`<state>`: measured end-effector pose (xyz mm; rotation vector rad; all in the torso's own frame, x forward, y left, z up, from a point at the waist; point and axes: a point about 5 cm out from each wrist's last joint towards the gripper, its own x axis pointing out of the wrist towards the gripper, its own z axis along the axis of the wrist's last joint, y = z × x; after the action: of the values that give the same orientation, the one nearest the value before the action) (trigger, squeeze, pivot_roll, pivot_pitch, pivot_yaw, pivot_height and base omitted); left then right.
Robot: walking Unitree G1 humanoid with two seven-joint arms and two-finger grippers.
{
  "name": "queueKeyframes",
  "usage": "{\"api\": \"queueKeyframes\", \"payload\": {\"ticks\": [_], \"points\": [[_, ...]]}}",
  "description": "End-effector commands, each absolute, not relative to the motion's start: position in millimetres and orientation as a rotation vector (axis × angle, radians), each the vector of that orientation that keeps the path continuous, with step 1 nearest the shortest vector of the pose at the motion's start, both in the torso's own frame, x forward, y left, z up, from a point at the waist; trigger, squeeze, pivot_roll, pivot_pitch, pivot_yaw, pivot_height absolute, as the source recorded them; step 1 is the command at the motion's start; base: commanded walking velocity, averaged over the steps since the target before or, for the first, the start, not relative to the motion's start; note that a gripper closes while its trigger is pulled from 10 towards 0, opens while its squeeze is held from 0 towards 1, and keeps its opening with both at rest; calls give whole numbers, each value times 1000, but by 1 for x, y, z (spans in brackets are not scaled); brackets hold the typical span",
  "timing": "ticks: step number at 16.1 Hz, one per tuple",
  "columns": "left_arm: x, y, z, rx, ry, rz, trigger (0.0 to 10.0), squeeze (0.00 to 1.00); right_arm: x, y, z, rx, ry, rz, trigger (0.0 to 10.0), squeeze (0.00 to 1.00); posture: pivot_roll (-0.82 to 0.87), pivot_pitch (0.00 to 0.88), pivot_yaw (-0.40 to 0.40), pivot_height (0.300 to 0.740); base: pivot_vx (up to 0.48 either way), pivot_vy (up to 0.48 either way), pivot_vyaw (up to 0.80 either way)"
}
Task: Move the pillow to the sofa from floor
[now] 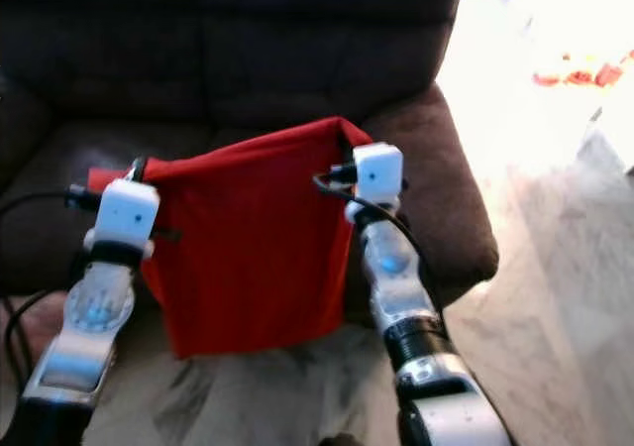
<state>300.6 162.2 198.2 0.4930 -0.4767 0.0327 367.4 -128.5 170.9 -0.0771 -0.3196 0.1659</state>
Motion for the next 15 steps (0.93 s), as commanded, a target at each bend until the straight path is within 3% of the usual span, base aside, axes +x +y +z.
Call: {"api": "queueKeyframes", "payload": {"ticks": [1,3,10,15], "points": [[295,167,228,509,-603,73,10000,0,370,-135,195,-43,-414,119,10000,0,96,130,-52,740,262,0,0],[295,166,239,505,-630,72,10000,0,372,-133,204,-6,-432,118,10000,0,94,128,-50,740,266,0,0],[296,164,255,469,-667,53,10000,0,372,-129,208,10,-445,134,10000,0,98,123,-45,740,267,0,-783],[297,166,268,461,-694,54,10000,0,372,-130,219,3,-484,120,10000,0,105,120,-40,740,267,0,0]]}}
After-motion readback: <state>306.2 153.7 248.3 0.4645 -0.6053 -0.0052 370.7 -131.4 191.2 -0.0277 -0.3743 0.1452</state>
